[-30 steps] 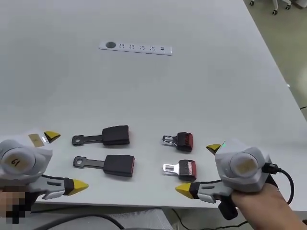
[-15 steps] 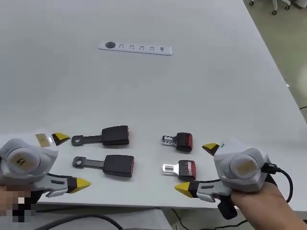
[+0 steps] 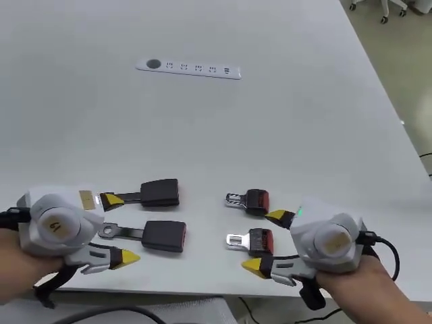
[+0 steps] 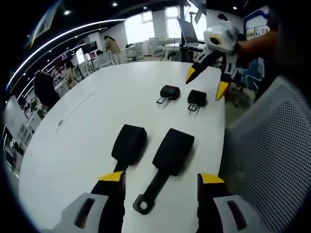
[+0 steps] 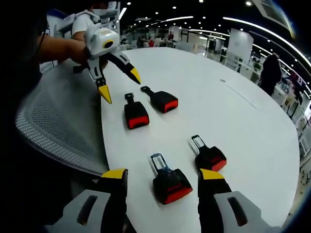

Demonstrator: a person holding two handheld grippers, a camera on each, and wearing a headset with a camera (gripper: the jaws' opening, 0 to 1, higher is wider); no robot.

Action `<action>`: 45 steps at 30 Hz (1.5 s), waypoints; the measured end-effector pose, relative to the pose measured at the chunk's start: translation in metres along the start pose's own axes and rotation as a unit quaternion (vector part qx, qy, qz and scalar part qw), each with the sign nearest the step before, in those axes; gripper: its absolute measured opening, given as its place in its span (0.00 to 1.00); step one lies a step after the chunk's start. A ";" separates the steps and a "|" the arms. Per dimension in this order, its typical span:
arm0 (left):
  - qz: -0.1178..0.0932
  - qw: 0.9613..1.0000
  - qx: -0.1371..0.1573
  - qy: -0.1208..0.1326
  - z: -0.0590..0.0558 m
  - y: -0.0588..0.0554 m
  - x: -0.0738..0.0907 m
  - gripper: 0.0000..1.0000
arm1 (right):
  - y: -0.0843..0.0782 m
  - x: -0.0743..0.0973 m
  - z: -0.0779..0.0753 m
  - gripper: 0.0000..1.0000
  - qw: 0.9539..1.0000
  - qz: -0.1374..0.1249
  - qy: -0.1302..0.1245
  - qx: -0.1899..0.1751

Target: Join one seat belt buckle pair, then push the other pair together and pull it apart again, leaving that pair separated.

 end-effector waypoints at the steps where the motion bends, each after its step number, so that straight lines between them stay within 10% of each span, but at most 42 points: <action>1: 0.006 1.000 -0.009 -0.007 -0.001 -0.001 -0.003 0.59 | 0.000 0.000 0.001 0.53 1.000 0.001 0.004 0.000; 22: 0.041 0.995 -0.072 -0.062 0.000 -0.007 -0.039 0.39 | -0.017 -0.019 -0.006 0.41 0.993 0.065 0.044 0.084; 29: 0.065 0.985 -0.134 -0.087 -0.001 -0.005 -0.048 0.39 | -0.023 -0.019 -0.008 0.36 0.989 0.086 0.059 0.106; 45: 0.047 0.980 -0.144 -0.129 -0.006 0.001 -0.054 0.33 | -0.033 -0.023 -0.012 0.33 0.986 0.086 0.098 0.100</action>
Point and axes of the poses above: the centre of the closed fingertips' face, and the gripper's own axes: x roughly backward along the fingers, z roughly to its left, y roughly out of its top, the point moved 3 cm from there along x, roughly backward along the fingers
